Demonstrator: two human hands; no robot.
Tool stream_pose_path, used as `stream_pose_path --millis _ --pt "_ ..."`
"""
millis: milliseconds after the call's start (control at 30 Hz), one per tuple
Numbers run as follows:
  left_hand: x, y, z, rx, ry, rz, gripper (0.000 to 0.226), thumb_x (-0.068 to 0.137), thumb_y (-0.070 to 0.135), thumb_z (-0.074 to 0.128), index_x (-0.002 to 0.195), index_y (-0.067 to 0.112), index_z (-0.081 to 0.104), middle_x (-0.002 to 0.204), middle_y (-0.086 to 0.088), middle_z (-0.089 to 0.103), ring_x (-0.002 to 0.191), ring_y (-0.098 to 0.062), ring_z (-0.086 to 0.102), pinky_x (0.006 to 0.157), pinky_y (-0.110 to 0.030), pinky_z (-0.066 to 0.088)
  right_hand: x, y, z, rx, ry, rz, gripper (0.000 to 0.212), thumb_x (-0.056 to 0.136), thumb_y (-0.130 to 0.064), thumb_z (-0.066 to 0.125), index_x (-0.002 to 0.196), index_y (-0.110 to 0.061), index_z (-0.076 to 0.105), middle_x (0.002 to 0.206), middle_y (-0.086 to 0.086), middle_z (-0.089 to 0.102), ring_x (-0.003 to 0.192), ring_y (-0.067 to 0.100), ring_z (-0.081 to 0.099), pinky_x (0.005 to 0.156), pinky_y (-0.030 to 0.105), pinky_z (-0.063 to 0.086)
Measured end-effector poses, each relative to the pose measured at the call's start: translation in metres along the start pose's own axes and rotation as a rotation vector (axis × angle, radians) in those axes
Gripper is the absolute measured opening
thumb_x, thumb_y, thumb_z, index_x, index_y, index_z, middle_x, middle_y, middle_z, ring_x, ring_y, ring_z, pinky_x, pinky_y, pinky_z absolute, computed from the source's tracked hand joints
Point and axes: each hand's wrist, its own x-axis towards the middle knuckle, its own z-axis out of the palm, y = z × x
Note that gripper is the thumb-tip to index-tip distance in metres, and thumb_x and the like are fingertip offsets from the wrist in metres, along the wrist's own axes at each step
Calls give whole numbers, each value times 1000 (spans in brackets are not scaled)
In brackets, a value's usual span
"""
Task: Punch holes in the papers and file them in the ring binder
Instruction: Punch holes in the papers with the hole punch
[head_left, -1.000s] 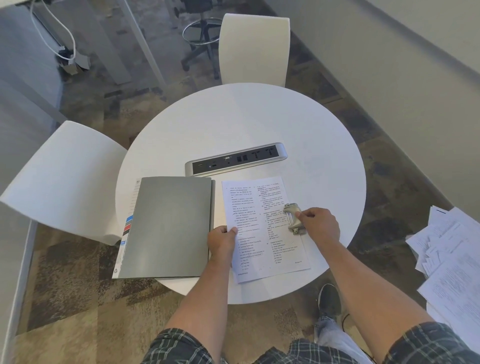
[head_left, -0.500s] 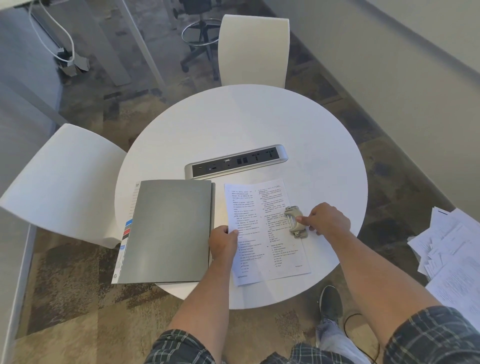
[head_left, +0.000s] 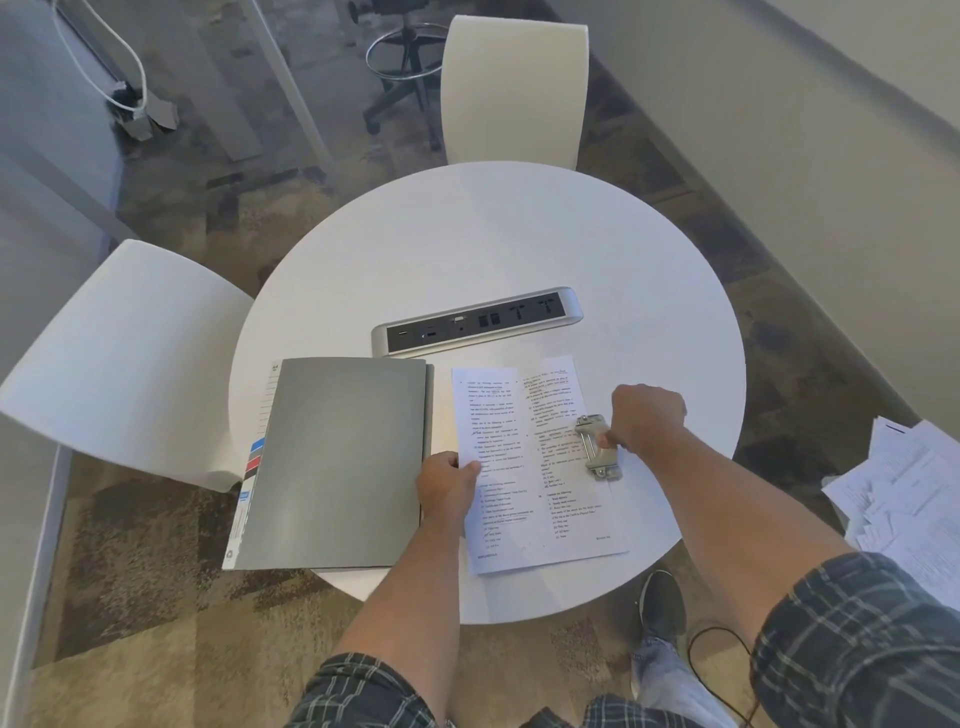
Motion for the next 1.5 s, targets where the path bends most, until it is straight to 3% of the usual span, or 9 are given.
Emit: stream_pose_path --millis 233,433,567,733,867,967,1167,1333,1500 --pt "-2 2 -1 -10 -8 -12 27 92 15 71 69 10 56 69 3 62 61 -15 58 48 -21 37 2 4 0 57 -53 24 36 76 -42 81 66 -20 55 69 -5 63 57 15 53 57 24 38" --pt "-3 3 -2 -6 -4 -8 31 92 16 71 66 14 55 66 6 60 57 -11 56 47 -20 35 -1 -2 3 93 -45 37 20 79 -17 74 69 -20 56 52 -8 58 52 13 49 52 20 31" --pt "-1 1 0 0 8 -16 39 92 17 72 61 16 48 63 4 58 57 -15 54 49 -21 35 3 8 17 193 -73 92 30 79 -34 79 67 -18 57 64 -6 66 53 15 53 52 23 34" --pt "3 -4 3 11 13 -6 29 89 21 73 68 13 55 70 -2 65 59 -18 56 55 -25 42 6 23 26 359 -131 147 47 78 -62 75 67 -20 59 48 -11 65 51 11 58 55 24 39" --pt "3 -5 3 10 24 1 26 89 21 74 70 12 57 72 -3 66 61 -20 58 56 -25 44 2 20 23 330 -91 151 47 76 -63 75 65 -20 61 57 -9 65 53 13 58 52 24 36" --pt "3 -6 3 4 21 11 28 89 19 73 68 11 55 70 -2 64 61 -20 58 53 -23 42 1 21 30 387 -69 158 48 75 -65 75 79 -17 64 74 -5 71 65 17 65 56 26 40" --pt "-1 -7 3 -26 22 21 32 90 16 72 66 12 52 68 -2 64 60 -20 57 52 -21 38 -4 21 41 547 -52 118 32 79 -48 79 75 -16 73 69 -4 72 67 18 68 63 27 48" --pt "-3 -5 2 -56 14 20 17 91 16 72 81 2 69 77 -2 72 64 -17 64 51 -20 44 -5 23 43 609 -8 89 31 80 -49 78 79 -19 70 81 -1 73 74 20 67 62 27 44" --pt "-1 -6 3 -47 20 19 20 90 17 74 83 -1 70 81 -6 75 69 -22 65 65 -30 53 -3 35 37 529 80 131 31 87 -47 72 87 -16 69 82 1 70 77 24 67 65 29 45"
